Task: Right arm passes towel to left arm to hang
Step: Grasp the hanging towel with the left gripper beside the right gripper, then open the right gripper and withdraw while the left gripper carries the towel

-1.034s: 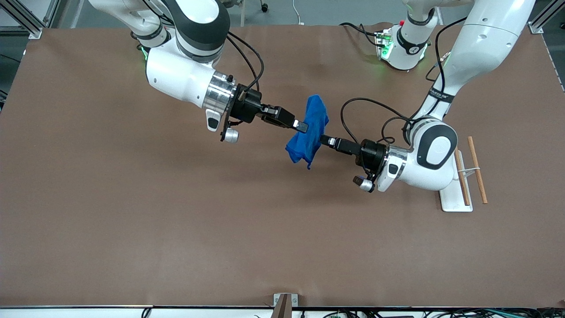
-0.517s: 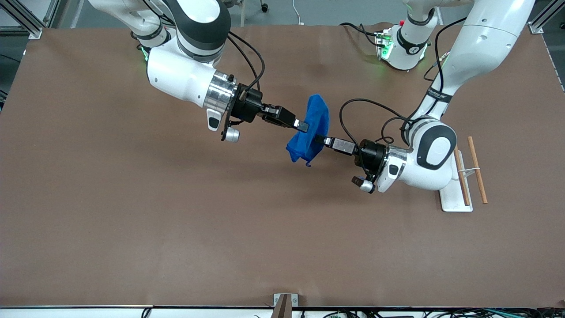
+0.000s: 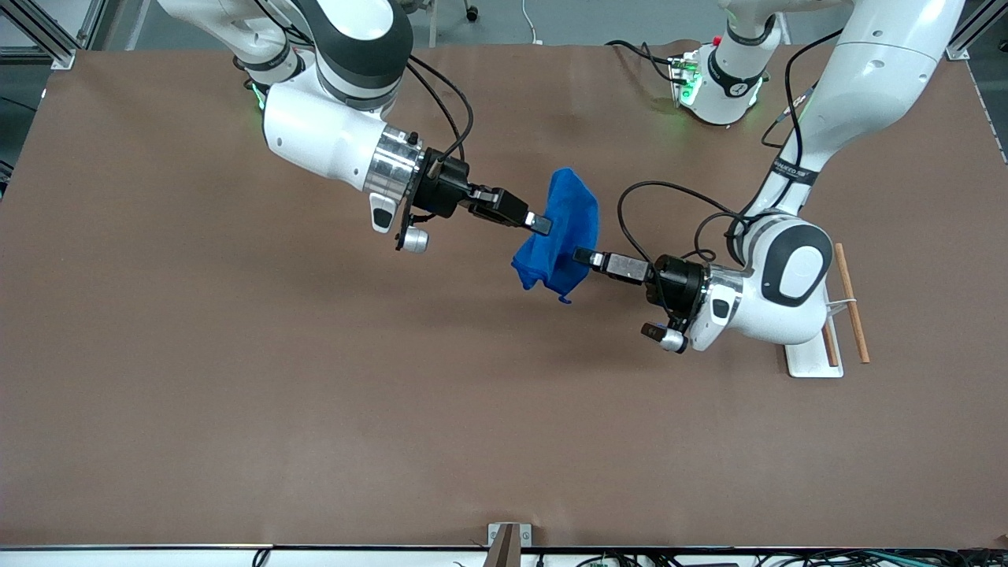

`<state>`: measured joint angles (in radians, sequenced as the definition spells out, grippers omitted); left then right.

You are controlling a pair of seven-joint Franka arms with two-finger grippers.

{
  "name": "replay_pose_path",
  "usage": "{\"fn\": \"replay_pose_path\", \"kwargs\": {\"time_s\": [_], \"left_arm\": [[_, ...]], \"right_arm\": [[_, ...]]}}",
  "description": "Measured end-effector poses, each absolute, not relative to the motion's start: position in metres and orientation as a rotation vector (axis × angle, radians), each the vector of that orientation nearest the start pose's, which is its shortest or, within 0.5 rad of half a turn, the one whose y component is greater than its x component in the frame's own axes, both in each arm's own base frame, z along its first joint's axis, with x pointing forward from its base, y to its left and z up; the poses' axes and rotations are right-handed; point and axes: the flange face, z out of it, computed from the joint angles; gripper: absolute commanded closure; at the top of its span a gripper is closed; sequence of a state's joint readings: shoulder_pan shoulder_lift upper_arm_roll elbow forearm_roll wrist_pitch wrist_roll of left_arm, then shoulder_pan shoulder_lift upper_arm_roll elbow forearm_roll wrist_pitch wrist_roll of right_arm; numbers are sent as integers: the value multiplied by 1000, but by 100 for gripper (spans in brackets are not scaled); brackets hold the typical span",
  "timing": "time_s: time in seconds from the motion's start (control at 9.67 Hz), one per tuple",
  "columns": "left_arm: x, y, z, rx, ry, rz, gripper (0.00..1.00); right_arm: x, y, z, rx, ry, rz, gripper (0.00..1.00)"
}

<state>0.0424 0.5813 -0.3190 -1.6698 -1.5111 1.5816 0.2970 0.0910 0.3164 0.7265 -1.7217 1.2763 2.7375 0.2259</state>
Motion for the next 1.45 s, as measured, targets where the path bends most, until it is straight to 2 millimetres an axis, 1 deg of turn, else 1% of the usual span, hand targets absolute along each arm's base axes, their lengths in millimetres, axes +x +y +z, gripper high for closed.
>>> {"fn": "replay_pose_path", "kwargs": {"time_s": [0.1, 0.21, 0.52, 0.62, 0.72, 0.83, 0.93, 1.03, 1.14, 1.24, 1.34, 1.45], "left_arm": [[621, -243, 347, 1468, 82, -489, 92], [623, -239, 347, 1467, 88, -483, 100], [623, -239, 348, 1467, 85, -481, 100], [625, -238, 352, 1468, 91, -484, 100], [630, -235, 359, 1470, 121, -509, 100], [638, -229, 373, 1489, 159, -545, 100], [647, -219, 393, 1544, 187, -572, 100], [654, -207, 416, 1629, 214, -589, 100], [659, -195, 434, 1720, 242, -599, 100], [663, -183, 448, 1815, 285, -609, 100], [665, -171, 456, 1915, 342, -620, 100], [665, -157, 459, 2012, 392, -620, 100]], "right_arm": [[522, 425, 499, -1867, 555, 41, 100], [522, 425, 499, -1867, 555, 41, 100], [523, 425, 503, -1858, 558, 41, 100], [523, 425, 503, -1856, 561, 42, 99], [523, 425, 504, -1855, 562, 42, 28], [523, 425, 504, -1854, 563, 42, 0], [524, 423, 502, -1857, 568, 35, 0], [528, 416, 498, -1871, 574, 11, 0], [539, 401, 495, -1908, 556, -34, 0], [553, 379, 493, -1970, 505, -69, 0], [569, 352, 492, -2054, 426, -72, 0], [583, 318, 487, -2165, 345, -60, 0]]}}
